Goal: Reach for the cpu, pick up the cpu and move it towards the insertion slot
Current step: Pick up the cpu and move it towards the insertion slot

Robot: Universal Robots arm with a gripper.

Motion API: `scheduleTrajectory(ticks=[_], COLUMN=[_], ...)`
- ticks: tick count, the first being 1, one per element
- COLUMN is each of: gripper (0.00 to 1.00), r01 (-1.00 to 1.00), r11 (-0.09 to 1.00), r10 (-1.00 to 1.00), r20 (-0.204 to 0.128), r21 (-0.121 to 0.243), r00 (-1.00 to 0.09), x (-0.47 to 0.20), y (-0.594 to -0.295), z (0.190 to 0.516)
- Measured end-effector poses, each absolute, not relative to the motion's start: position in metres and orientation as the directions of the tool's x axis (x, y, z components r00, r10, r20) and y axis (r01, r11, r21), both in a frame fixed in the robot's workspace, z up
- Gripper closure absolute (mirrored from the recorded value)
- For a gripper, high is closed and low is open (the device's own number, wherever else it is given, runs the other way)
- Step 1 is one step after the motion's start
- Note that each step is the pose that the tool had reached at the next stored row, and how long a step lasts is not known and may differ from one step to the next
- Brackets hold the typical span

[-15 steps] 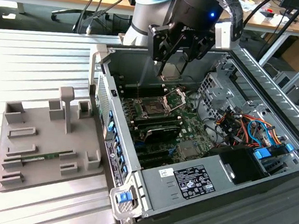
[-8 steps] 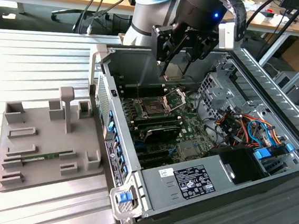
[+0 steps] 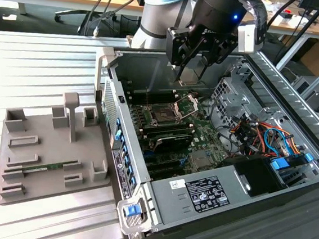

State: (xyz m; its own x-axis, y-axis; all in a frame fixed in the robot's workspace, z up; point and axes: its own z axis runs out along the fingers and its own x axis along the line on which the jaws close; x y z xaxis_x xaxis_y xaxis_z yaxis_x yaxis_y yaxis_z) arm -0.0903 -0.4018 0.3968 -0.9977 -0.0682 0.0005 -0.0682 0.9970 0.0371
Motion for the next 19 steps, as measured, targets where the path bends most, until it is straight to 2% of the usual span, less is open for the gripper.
scheduleTrajectory(ticks=[19], gripper=[0.45], r01=[-0.068], r11=[0.997], r10=[-0.068], r20=[0.000], r21=[0.037], r00=[-0.998], x=[-0.072], y=[-0.402], z=[0.397])
